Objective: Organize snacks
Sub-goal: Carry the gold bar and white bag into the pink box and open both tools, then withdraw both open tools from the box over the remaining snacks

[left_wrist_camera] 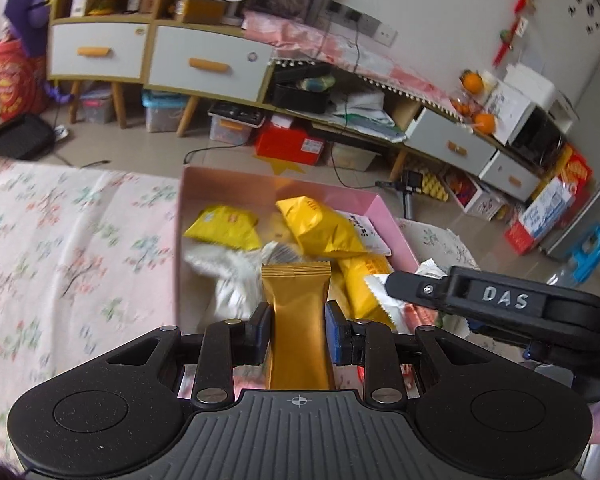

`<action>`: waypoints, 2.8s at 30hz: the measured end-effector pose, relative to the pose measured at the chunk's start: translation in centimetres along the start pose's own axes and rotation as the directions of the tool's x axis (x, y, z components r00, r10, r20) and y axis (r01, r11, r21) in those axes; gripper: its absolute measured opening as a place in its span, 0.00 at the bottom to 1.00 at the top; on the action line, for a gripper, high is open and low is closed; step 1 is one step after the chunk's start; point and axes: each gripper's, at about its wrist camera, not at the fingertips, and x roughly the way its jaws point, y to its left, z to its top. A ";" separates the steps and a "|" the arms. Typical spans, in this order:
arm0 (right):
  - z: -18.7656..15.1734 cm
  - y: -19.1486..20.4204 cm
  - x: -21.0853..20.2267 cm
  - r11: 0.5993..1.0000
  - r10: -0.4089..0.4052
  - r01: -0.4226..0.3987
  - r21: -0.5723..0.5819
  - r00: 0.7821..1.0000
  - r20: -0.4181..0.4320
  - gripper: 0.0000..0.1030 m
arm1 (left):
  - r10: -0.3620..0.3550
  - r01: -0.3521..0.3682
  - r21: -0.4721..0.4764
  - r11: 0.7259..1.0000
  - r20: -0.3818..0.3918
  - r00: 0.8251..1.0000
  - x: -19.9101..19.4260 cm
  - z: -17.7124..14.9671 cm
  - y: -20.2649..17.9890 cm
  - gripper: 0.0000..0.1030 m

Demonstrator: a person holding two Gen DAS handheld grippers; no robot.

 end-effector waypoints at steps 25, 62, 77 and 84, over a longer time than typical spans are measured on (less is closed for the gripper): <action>1.6 0.2 2.1 0.998 -0.010 0.013 -0.057 0.998 0.066 0.73 | 0.031 -0.033 0.068 0.997 0.021 0.999 5.4 1.3 -0.2 0.44; -1.3 1.1 -4.9 0.973 -0.106 0.115 -0.200 0.993 0.055 1.00 | 0.025 -0.026 0.131 0.991 0.009 1.000 -4.6 -2.6 -1.0 0.95; -4.2 1.2 -6.1 0.957 -0.147 0.147 -0.251 0.989 0.018 1.00 | 0.074 -0.068 0.148 0.987 -0.039 0.996 -6.4 -6.1 -0.6 0.96; -5.7 0.7 -5.7 0.944 -0.166 0.160 -0.290 0.986 0.004 1.00 | 0.087 -0.080 0.151 0.985 -0.038 0.995 -6.6 -7.4 0.0 0.96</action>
